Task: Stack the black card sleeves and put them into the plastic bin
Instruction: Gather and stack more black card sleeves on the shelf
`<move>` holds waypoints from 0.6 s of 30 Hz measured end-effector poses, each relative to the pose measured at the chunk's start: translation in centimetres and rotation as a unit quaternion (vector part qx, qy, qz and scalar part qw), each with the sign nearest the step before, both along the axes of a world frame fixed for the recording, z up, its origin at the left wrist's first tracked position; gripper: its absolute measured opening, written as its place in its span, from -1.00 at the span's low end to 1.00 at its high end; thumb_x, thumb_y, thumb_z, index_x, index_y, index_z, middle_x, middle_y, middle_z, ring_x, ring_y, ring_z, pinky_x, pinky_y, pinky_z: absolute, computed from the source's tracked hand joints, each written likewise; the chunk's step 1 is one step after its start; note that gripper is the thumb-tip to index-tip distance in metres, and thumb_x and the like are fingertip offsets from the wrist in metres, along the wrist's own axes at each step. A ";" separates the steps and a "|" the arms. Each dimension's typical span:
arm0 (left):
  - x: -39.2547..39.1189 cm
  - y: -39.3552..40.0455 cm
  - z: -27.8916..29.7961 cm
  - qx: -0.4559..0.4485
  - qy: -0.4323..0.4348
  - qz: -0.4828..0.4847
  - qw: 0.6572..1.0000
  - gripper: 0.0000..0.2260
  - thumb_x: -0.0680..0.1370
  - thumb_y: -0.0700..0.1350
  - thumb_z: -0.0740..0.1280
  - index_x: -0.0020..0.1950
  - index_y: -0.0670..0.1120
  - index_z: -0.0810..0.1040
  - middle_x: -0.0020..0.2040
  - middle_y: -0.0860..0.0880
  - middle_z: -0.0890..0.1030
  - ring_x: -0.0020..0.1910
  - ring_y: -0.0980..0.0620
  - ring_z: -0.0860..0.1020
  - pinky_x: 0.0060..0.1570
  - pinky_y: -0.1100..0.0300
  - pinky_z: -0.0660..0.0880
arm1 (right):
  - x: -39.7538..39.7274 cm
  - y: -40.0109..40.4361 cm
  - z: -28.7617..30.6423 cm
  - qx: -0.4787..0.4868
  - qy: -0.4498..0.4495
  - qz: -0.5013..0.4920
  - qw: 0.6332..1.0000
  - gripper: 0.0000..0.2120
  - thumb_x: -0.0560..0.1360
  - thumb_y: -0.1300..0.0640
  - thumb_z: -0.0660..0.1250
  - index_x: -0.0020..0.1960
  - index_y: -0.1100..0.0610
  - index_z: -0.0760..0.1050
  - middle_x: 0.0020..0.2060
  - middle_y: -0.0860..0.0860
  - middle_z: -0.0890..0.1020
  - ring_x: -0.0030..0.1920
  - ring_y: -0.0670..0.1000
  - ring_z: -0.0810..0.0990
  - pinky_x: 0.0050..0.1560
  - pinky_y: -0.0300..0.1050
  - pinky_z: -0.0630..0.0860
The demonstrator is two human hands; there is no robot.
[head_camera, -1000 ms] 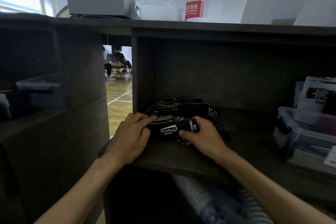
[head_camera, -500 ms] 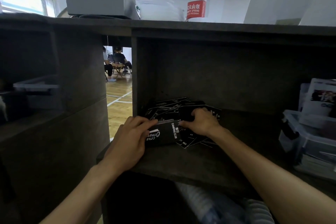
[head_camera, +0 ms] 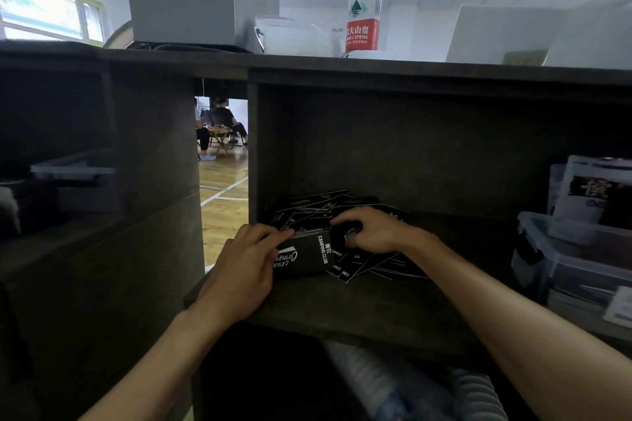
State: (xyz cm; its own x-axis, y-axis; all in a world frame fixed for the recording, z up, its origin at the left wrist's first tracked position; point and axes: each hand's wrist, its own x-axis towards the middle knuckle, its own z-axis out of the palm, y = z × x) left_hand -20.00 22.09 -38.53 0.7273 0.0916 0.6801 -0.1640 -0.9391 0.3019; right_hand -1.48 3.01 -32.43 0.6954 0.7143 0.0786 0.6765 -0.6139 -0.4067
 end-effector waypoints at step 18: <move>0.1 0.0 -0.2 0.025 0.010 0.024 0.999 -0.59 0.59 -0.23 0.25 0.43 0.03 0.46 0.21 0.08 0.50 0.18 0.06 0.39 0.09 0.05 0.43 | 0.3 -3.7 2.4 0.154 -0.022 -0.058 0.986 -0.81 0.52 0.25 0.40 -0.04 -0.01 0.47 -0.18 -0.01 0.57 -0.10 0.05 0.59 -0.10 -0.10 0.50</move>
